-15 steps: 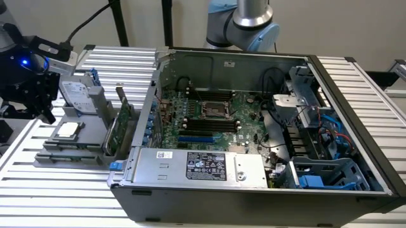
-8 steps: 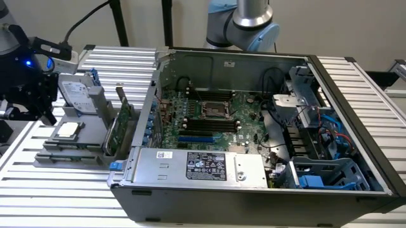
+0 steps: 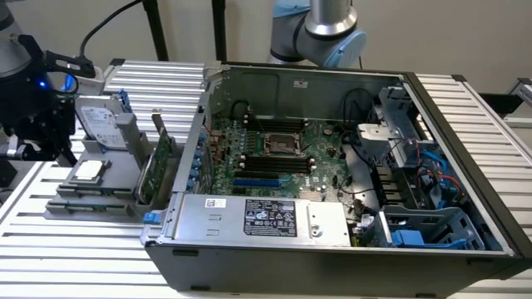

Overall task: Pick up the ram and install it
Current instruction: 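Pick up the ram and move it above insertion slot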

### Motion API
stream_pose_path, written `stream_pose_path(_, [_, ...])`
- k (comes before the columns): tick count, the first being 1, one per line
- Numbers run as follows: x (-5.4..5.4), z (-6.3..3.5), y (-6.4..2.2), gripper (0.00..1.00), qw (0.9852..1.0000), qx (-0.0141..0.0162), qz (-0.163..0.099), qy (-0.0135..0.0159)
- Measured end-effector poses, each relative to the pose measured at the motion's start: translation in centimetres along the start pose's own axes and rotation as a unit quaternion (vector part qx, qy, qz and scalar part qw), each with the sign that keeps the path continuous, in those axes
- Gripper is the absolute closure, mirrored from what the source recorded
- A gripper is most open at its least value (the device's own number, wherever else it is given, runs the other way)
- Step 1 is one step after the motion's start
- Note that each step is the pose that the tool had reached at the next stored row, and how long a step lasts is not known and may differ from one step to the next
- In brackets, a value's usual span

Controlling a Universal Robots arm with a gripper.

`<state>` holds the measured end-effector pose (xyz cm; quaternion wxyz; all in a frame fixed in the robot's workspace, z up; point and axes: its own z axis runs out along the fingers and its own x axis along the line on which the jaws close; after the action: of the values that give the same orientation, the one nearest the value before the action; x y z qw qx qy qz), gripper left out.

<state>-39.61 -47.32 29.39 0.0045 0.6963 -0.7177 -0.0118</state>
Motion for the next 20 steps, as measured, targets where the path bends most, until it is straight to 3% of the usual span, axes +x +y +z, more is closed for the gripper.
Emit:
stream_pose_path(4, [0.2, 0.39, -0.07, 1.0, 0.9999, 0.0023, -0.01, 0.0])
stream_pose_path(10, [0.8, 0.88, -0.52, 1.0, 0.9999, 0.0026, -0.011, -0.0003])
stream_pose_path(11, [0.8, 0.97, -0.56, 0.0, 0.9999, 0.0026, -0.011, -0.0003])
stream_pose_path(20, [1.1, 2.34, -0.73, 0.0, 0.9999, 0.0026, -0.012, -0.0004])
